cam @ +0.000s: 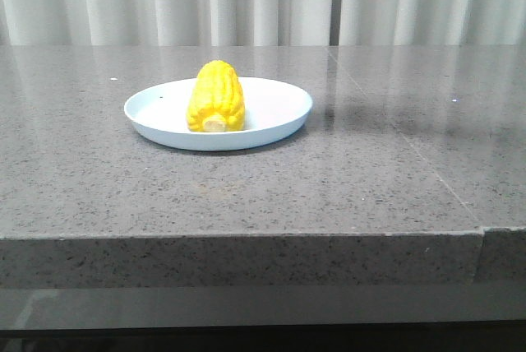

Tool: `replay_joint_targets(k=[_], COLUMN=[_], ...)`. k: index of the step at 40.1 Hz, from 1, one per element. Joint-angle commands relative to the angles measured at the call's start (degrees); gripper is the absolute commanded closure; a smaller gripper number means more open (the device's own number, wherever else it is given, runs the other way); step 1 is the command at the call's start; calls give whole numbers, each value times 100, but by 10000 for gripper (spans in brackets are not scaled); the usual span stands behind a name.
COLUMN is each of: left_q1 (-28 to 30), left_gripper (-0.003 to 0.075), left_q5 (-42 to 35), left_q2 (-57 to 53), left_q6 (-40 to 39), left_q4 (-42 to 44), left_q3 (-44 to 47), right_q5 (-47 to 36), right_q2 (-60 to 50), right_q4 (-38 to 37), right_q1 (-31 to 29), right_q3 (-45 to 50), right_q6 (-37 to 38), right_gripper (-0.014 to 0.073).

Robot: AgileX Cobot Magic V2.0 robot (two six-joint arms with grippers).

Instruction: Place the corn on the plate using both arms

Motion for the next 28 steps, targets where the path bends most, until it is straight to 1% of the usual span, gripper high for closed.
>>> replay_joint_targets(k=[1, 4, 6, 8, 13, 17, 24, 28], left_q1=[13, 13, 13, 13, 13, 13, 13, 13], left_gripper=[741, 741, 741, 741, 741, 741, 741, 741], left_q5=[-449, -449, -449, -449, -449, -449, -449, -449], left_q2=[69, 69, 69, 69, 69, 69, 69, 69], left_q6=[-23, -23, -23, -23, -23, -23, -23, -23], left_q4=[3, 3, 3, 3, 3, 3, 3, 3], left_q3=[-140, -140, -140, -140, -140, -140, -140, -140], right_q5=[-180, -140, -78, 2, 201, 156, -90, -498], right_q2=[-369, -444, -528, -625, -988, -1434, -2372, -2988], right_q4=[-26, -226, -507, -777, -1404, -1749, -1883, -1955], right_q1=[-109, -195, -269, -343, -576, -859, -1485, -1699], right_q3=[-190, -185, -170, -140, 63, 475, 1527, 2338], right_q6=[-55, -55, -55, -55, -55, -55, -55, -55], right_gripper=[526, 638, 691, 680, 684, 684, 684, 684])
